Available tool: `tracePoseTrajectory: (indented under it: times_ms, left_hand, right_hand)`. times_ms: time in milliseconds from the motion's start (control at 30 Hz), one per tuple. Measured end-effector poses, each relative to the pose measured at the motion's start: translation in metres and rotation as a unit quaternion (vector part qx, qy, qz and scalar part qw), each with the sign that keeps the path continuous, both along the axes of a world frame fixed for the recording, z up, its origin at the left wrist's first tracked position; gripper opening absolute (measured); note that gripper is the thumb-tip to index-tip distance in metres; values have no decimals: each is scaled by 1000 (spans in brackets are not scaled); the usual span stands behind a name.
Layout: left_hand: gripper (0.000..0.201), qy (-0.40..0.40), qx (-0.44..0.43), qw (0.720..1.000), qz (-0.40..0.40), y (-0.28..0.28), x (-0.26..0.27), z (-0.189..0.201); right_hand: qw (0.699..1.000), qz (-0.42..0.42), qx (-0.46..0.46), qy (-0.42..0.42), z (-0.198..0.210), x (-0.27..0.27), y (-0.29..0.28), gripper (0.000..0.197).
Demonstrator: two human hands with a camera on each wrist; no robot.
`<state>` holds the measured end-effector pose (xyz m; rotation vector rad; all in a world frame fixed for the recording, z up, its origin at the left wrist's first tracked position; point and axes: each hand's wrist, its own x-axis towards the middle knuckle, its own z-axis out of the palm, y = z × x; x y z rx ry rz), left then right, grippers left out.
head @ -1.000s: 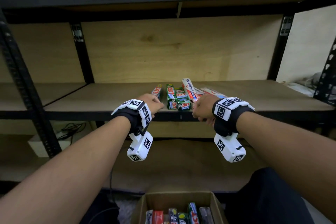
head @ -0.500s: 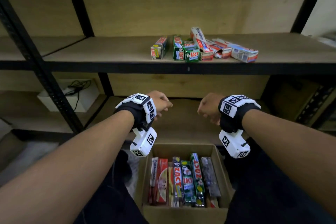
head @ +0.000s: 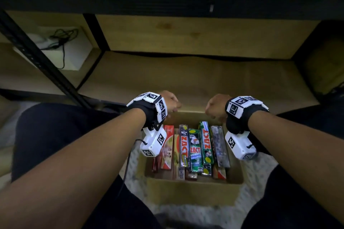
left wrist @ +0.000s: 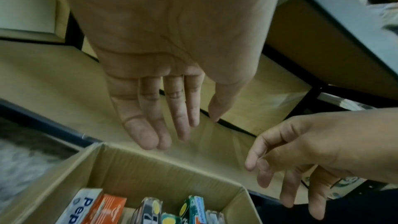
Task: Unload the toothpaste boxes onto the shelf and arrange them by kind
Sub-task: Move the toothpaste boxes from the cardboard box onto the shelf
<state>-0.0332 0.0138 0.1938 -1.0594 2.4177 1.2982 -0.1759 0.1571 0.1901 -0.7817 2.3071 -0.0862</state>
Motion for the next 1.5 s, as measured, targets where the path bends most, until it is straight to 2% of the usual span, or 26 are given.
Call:
tracePoseTrajectory:
  times_ms: [133, 267, 367, 400, 500, 633, 733, 767, 933, 1033, 1200, 1500]
  left_hand:
    - [22, -33, 15, 999, 0, -4, -5, -35]
    - [18, -74, 35, 996, -23, -8, -14, -71]
    - [14, -92, 50, 994, -16, -5, -22, -102]
    - [18, -95, 52, 994, -7, -3, -24, -111]
    - [30, -108, 36, 993, -16, 0, -30, -136]
    - [43, -155, 65, 985, -30, -2, -41, -169]
    - [82, -173, 62, 982, -43, -7, -44, -201]
    - [89, -177, 61, 981, -47, -9, -45, -213]
    - [104, -162, 66, 984, -42, 1, -41, -224]
    - [107, -148, 69, 986, -26, 2, -38, -231]
    - [109, -141, 92, 986, -18, 0, -37, -239]
    - [105, -80, 115, 988, 61, 6, -23, -241]
  right_hand:
    - [1000, 6, 15, -22, -38, -3, -5, 21]
    - [998, -5, 33, -57, -73, -7, -6, 23]
    - [998, 1, 59, -37, -93, -12, -5, 16]
    - [998, -4, 60, -34, -100, -14, -5, 15]
    - [995, -48, 65, -56, -124, -19, -5, 40]
    - [989, -93, 74, -85, -147, -20, -2, 78]
    - [985, -119, 61, -106, -156, -18, 0, 88]
    - [984, -129, 58, -110, -161, -18, 0, 90]
    - [978, -172, 35, -117, -192, -16, -2, 102]
    - [979, -158, 41, -119, -205, -14, -2, 112]
    - [980, -168, 25, -103, -220, -10, 4, 97]
    - [963, -241, -34, -116, -216, -4, 16, 89]
